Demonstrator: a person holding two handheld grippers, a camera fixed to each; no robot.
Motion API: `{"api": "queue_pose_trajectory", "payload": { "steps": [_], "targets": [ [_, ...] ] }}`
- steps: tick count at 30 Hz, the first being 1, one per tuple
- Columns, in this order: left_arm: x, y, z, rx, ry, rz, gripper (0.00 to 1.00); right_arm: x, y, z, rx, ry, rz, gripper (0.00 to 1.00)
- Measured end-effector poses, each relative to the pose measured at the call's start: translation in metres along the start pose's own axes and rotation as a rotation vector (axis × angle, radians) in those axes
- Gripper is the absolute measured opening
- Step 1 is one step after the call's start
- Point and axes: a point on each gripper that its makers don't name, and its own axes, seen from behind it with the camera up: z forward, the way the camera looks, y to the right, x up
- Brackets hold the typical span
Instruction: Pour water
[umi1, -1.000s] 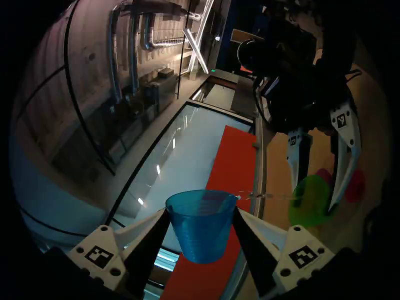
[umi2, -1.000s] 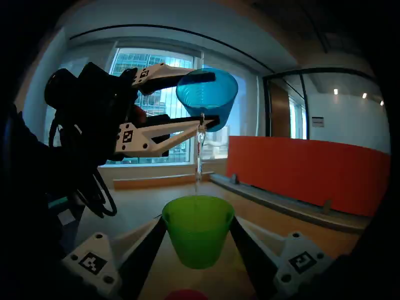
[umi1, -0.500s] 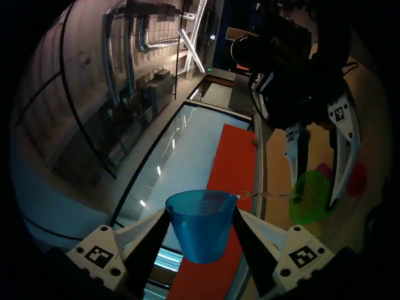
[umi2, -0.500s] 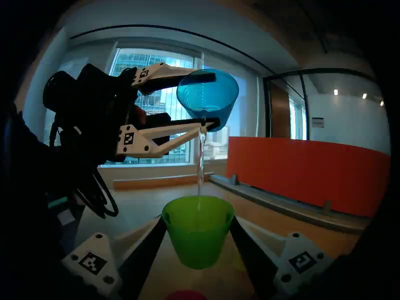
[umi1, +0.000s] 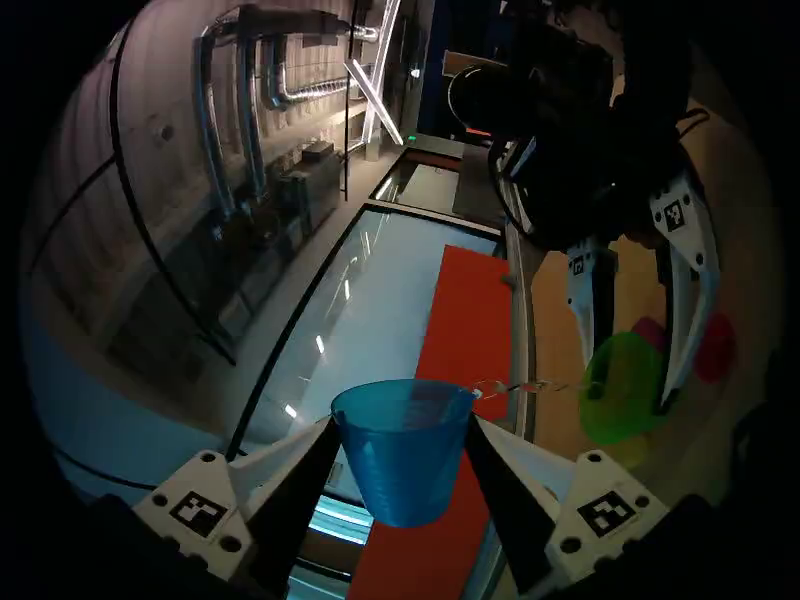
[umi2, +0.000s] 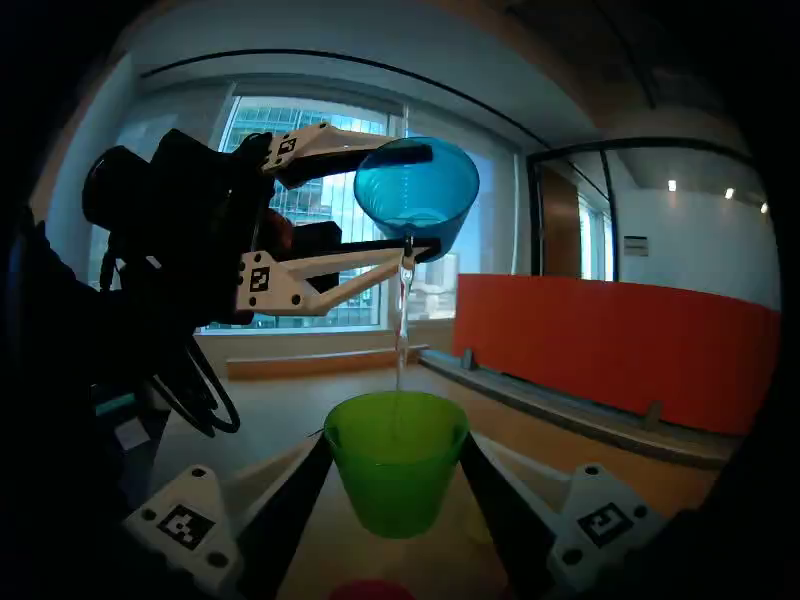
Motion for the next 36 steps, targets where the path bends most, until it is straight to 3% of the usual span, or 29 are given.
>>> {"api": "queue_pose_trajectory", "payload": {
  "steps": [18, 36],
  "targets": [
    [0.001, 0.0022, 0.0007, 0.001, -0.001, 0.068, 0.85, -0.0015, 0.0021, -0.0005, -0.002, 0.001, 0.0, 0.9],
    [0.0077, -0.0045, -0.0002, 0.017, 0.013, 0.123, 0.85, -0.001, 0.0037, -0.001, -0.005, 0.004, -0.001, 0.9]
  ]
}}
